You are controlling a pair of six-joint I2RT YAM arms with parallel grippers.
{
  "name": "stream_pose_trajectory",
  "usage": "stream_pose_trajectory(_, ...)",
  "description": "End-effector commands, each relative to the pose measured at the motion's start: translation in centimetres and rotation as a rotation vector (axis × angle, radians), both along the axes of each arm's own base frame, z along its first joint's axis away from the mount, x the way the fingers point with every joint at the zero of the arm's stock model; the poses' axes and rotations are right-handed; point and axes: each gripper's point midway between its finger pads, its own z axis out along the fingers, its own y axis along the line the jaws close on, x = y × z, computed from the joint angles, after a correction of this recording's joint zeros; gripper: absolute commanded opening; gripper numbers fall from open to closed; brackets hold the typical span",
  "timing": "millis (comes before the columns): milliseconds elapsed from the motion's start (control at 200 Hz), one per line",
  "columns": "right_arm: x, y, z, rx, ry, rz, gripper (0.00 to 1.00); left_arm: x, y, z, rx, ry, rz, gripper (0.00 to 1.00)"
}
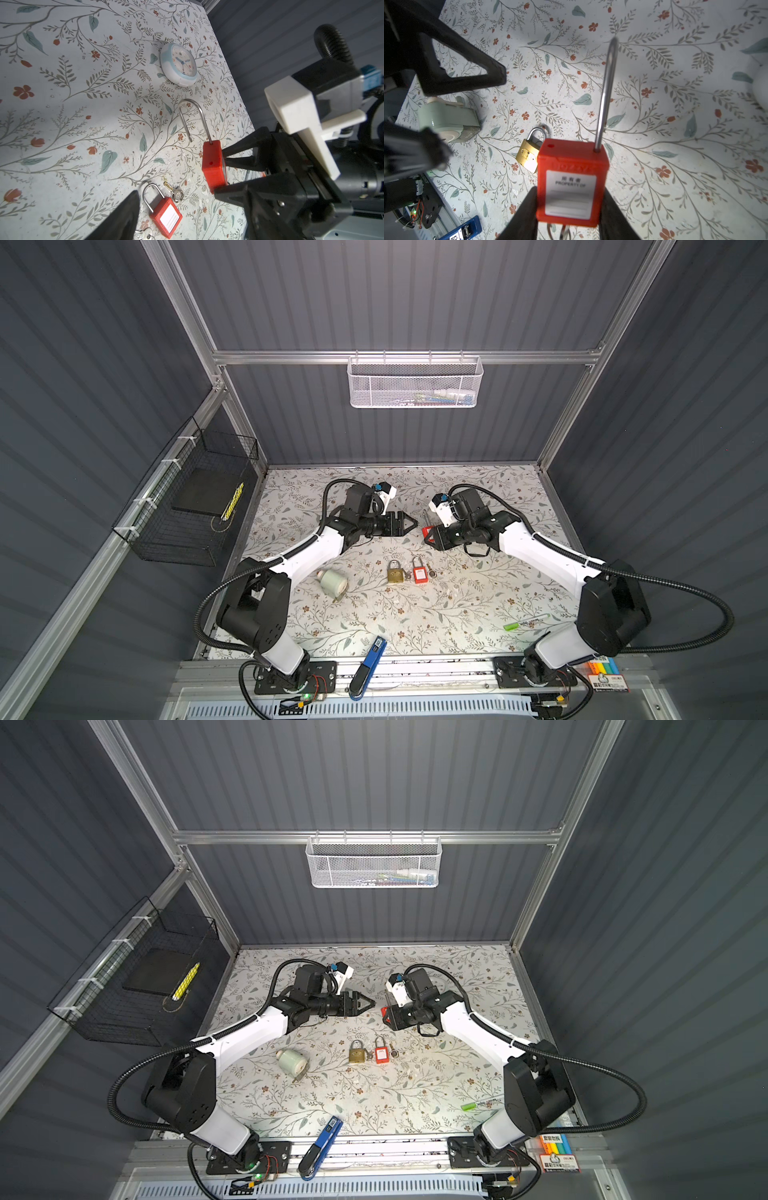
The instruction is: Lock with the key
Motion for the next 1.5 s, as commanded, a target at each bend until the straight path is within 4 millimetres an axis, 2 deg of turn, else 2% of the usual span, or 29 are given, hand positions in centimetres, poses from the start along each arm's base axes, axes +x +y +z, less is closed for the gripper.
stream_pose_trajectory(0, 0.4, 1.8, 1.6, 0.032, -0.048, 0.048, 0.32, 0.0, -0.7, 0.2, -0.026, 0.017, -0.027, 0.77)
stream_pose_trajectory(135, 0.2, 3.0, 2.1, 0.04, -0.061, 0.084, 0.31, -0.2, -0.8, 0.2, -0.033, 0.025, -0.032, 0.74)
stream_pose_trajectory(325, 0.0, 4.5, 2.6, 0.048, -0.08, 0.121, 0.31, -0.4, -1.0, 0.0, -0.041, 0.044, -0.044, 0.62)
stream_pose_trajectory(530, -0.1, 5.1, 2.9, 0.044, -0.101, 0.136, 0.3, -0.4, -1.1, -0.1, -0.05, 0.056, -0.044, 0.43)
stream_pose_trajectory(555, 0.2, 5.5, 3.4, 0.058, -0.127, 0.141, 0.3, -0.4, -1.1, -0.1, -0.052, 0.056, -0.044, 0.42)
stream_pose_trajectory(660, 0.3, 5.7, 3.7, 0.057, -0.149, 0.147, 0.29, -0.4, -1.1, -0.3, -0.052, 0.064, -0.042, 0.33)
stream_pose_trajectory(750, 0.4, 5.8, 3.8, 0.05, -0.162, 0.15, 0.29, -0.3, -1.2, -0.3, -0.055, 0.067, -0.039, 0.2)
stream_pose_trajectory(835, 0.4, 5.7, 3.8, 0.043, -0.171, 0.148, 0.3, -0.3, -1.2, -0.3, -0.056, 0.072, -0.032, 0.11)
stream_pose_trajectory(955, 0.6, 5.5, 3.9, 0.036, -0.19, 0.14, 0.3, -0.1, -1.2, -0.2, -0.059, 0.078, -0.023, 0.07)
stream_pose_trajectory(1040, 0.6, 5.3, 4.0, 0.037, -0.201, 0.134, 0.31, -0.1, -1.2, -0.1, -0.067, 0.086, -0.024, 0.0)
stream_pose_trajectory(1076, 0.6, 5.3, 4.1, 0.038, -0.205, 0.133, 0.33, -0.1, -1.3, 0.1, -0.073, 0.084, -0.025, 0.0)
stream_pose_trajectory(1206, 0.7, 4.9, 4.8, 0.034, -0.231, 0.123, 0.54, 0.3, -1.4, 1.1, -0.1, 0.062, -0.014, 0.0)
stream_pose_trajectory(1336, 0.7, 3.8, 6.7, 0.084, -0.293, 0.077, 0.63, 1.3, -1.2, 3.3, -0.158, 0.011, 0.027, 0.0)
stream_pose_trajectory(1496, 1.1, 1.5, 10.0, 0.266, -0.327, -0.028, 0.7, 2.8, -0.4, 6.5, -0.24, -0.064, 0.1, 0.0)
